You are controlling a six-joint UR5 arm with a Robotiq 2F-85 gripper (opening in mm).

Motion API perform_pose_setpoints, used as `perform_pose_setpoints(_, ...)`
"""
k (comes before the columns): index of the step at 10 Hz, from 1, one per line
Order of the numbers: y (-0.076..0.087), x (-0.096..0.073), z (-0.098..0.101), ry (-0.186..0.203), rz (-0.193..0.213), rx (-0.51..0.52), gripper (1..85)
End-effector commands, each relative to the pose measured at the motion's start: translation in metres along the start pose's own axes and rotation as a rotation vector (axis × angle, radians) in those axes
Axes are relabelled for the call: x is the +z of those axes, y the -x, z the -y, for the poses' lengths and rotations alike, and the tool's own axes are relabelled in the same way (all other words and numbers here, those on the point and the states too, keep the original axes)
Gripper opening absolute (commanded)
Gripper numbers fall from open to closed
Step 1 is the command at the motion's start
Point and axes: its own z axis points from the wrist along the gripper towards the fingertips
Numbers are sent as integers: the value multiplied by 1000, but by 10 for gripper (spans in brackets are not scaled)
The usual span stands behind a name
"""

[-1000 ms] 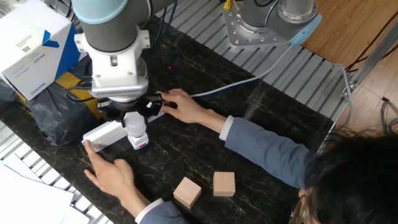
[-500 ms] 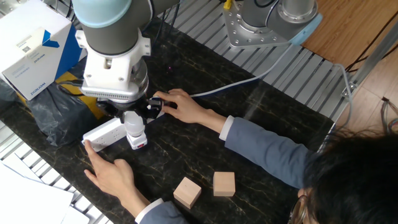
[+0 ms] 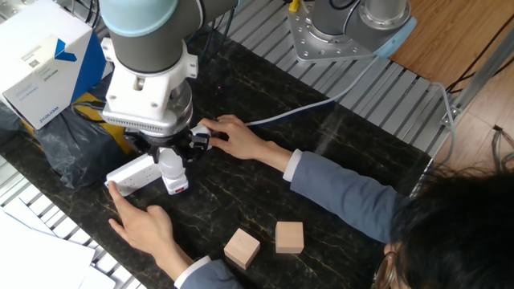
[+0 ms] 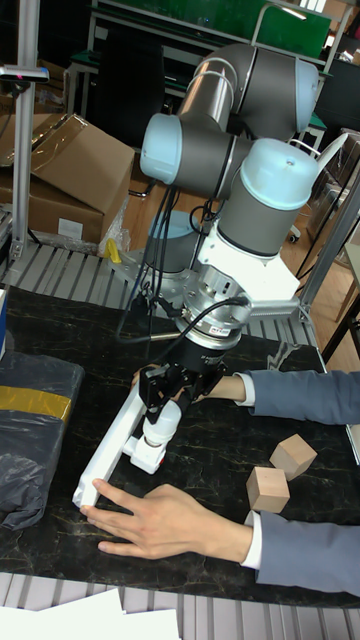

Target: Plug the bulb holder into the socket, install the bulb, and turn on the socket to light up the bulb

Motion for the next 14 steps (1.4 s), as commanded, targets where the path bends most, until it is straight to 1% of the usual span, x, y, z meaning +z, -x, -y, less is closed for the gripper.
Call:
perform_pose_setpoints(1,2,2,-5,20,12,-2,27)
perform_pose_setpoints(2,1,2,-7,29,9,-31,137)
perform_pose_setpoints(3,1,2,-10,42,8,-62,210)
perform_pose_setpoints(5,3,2,-2,24,8,-148,353)
perform_pose_setpoints(6,3,1,1,24,8,-180,403)
perform_pose_setpoints(7,5,1,1,25,17,-195,447)
perform_pose_setpoints(9,9,1,3,12,29,-227,527)
perform_pose_setpoints(10,11,0,5,0,33,-222,547)
perform_pose_setpoints(11,11,0,5,2,30,-206,547)
perform_pose_setpoints(12,9,1,5,6,20,-193,567)
perform_pose_setpoints(13,6,0,0,23,14,-200,583)
perform_pose_setpoints(14,2,0,-6,47,3,-230,593)
